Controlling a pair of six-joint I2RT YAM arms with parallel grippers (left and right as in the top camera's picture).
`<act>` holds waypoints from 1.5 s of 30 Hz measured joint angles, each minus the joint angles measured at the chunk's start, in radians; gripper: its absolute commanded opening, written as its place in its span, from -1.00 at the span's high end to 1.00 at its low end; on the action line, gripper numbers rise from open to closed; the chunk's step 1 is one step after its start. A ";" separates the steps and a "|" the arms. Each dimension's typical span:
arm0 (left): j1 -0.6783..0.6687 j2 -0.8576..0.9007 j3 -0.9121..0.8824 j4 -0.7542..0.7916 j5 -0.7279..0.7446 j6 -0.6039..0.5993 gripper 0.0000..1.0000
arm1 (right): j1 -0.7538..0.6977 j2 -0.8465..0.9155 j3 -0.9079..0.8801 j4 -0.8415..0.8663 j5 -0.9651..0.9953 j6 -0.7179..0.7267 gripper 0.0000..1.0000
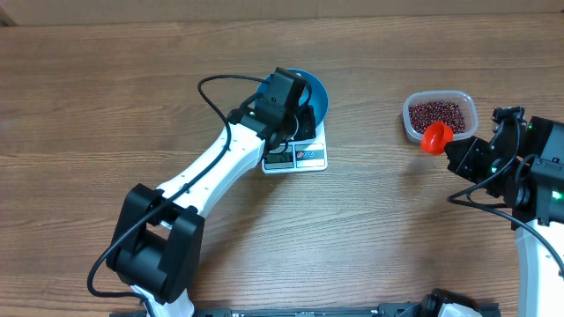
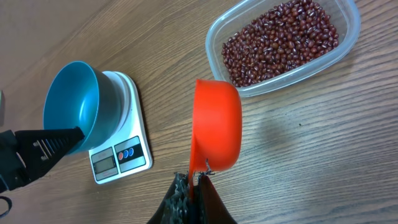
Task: Scoop item into bowl and weigh 150g on scale
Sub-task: 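Withdraw the left gripper left away from the scale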
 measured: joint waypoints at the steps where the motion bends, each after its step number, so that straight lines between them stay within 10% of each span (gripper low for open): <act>1: 0.006 0.000 0.000 0.000 -0.010 0.000 0.92 | 0.000 0.000 0.000 0.000 0.000 0.000 0.93; 19: 0.154 -0.282 0.209 -0.414 -0.138 0.142 0.90 | 0.000 0.000 0.000 0.000 0.000 0.000 0.92; 28: 0.159 -0.489 0.214 -0.829 -0.485 -0.011 -0.97 | 0.000 0.000 0.000 0.000 0.000 0.000 0.93; 37: 0.179 -0.510 0.031 -0.804 -0.599 -0.167 -1.00 | 0.000 0.000 0.000 -0.009 0.000 0.000 0.93; 45: 0.529 -0.617 0.009 -0.713 -0.166 0.312 -0.99 | 0.000 0.000 0.000 -0.011 0.000 -0.001 0.92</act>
